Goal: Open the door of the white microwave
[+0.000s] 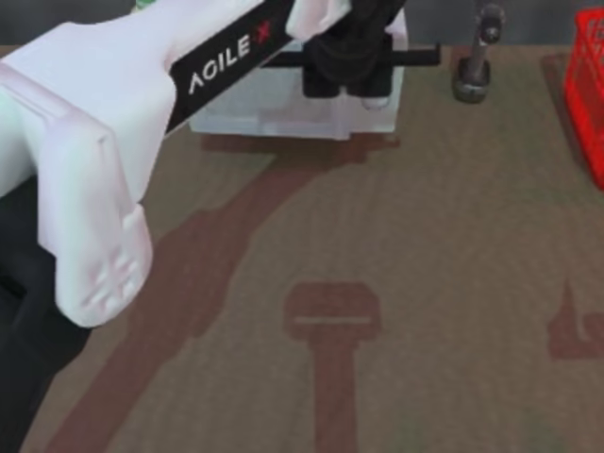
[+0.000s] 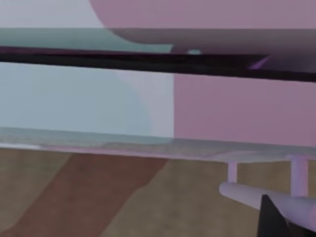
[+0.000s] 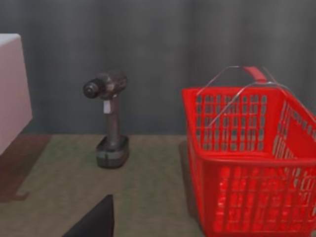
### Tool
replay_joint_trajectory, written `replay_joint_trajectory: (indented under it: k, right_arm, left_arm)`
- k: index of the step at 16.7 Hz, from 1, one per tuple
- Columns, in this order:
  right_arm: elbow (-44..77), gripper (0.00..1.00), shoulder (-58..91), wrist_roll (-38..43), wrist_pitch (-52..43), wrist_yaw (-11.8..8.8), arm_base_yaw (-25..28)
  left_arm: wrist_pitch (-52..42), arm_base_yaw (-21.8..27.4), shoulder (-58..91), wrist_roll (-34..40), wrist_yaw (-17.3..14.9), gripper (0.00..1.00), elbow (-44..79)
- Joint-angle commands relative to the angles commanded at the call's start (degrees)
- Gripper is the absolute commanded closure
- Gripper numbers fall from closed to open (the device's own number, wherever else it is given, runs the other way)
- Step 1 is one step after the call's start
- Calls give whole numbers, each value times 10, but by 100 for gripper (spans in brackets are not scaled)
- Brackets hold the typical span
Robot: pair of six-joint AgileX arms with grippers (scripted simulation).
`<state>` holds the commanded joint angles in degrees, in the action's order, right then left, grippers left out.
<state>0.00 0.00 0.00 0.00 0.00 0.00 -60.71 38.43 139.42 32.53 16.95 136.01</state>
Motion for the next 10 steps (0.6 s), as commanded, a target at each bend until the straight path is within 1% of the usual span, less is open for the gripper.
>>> replay_joint_trajectory:
  k: [4,10]
  right_arm:
    - [0,0,0,0,0,0,0]
    - [0,0,0,0,0,0,0]
  left_arm:
    - [16,-4,-16,-12,-2,100,-35]
    - [16,-4,-16,-12,-2,100,-35]
